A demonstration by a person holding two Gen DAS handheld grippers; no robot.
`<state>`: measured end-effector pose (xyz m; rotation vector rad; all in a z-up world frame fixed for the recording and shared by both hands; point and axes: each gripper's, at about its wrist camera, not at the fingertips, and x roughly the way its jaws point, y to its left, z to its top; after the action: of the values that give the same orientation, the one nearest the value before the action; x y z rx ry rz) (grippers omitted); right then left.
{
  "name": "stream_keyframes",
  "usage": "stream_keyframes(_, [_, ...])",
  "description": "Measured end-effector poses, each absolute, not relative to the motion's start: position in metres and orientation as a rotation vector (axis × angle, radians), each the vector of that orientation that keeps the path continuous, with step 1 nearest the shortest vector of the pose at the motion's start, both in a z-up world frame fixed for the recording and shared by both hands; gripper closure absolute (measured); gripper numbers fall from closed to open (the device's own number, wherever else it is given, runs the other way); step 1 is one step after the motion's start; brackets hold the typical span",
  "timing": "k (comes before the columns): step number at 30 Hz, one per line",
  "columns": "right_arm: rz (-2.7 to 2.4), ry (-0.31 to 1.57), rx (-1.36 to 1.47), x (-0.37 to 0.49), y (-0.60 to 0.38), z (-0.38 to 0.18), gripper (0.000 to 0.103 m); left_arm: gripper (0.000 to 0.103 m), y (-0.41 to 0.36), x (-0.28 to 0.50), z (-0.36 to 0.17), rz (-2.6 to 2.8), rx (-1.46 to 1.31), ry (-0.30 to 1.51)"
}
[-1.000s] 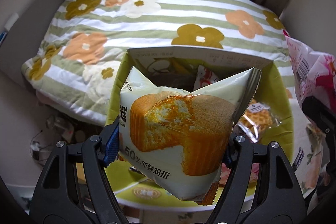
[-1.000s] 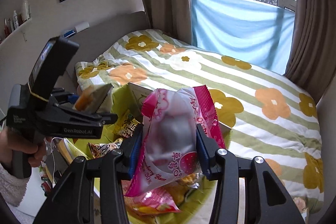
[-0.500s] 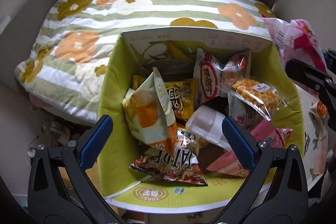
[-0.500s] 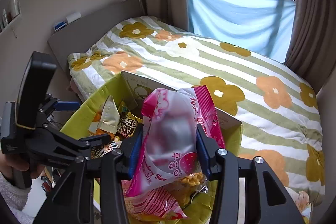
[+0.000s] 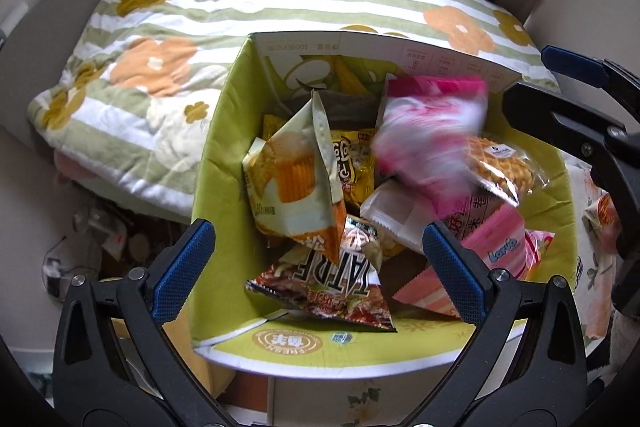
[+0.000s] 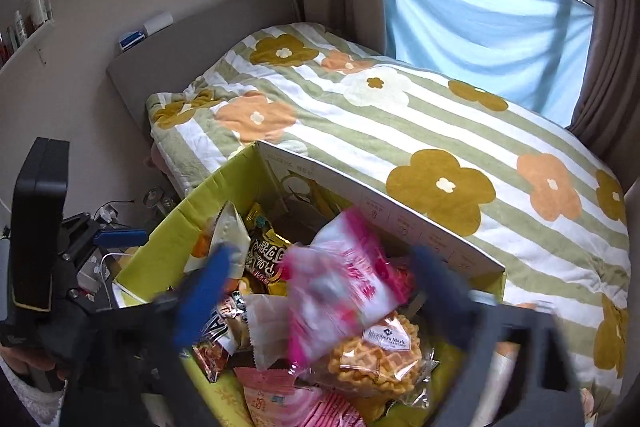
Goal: Organize snacks
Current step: 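Open both tools to drop the cake packet and pink bag into the box, then move both tools back toward the chocolate bar and cheese sticks bag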
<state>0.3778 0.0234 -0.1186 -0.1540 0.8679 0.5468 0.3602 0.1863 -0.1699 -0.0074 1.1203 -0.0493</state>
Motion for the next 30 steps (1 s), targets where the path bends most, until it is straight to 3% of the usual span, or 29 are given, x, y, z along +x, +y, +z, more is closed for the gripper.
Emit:
stream_keyframes(21, [0.450,0.896,-0.124,0.337,-0.004,-0.104,0.000,0.000,0.176,0.342,-0.145,-0.111,-0.011,1.076])
stream_keyframes(30, [0.291,0.906,0.002,0.309,-0.063,-0.084,0.000,0.000,0.129,0.326,-0.117,-0.206,0.046,1.014])
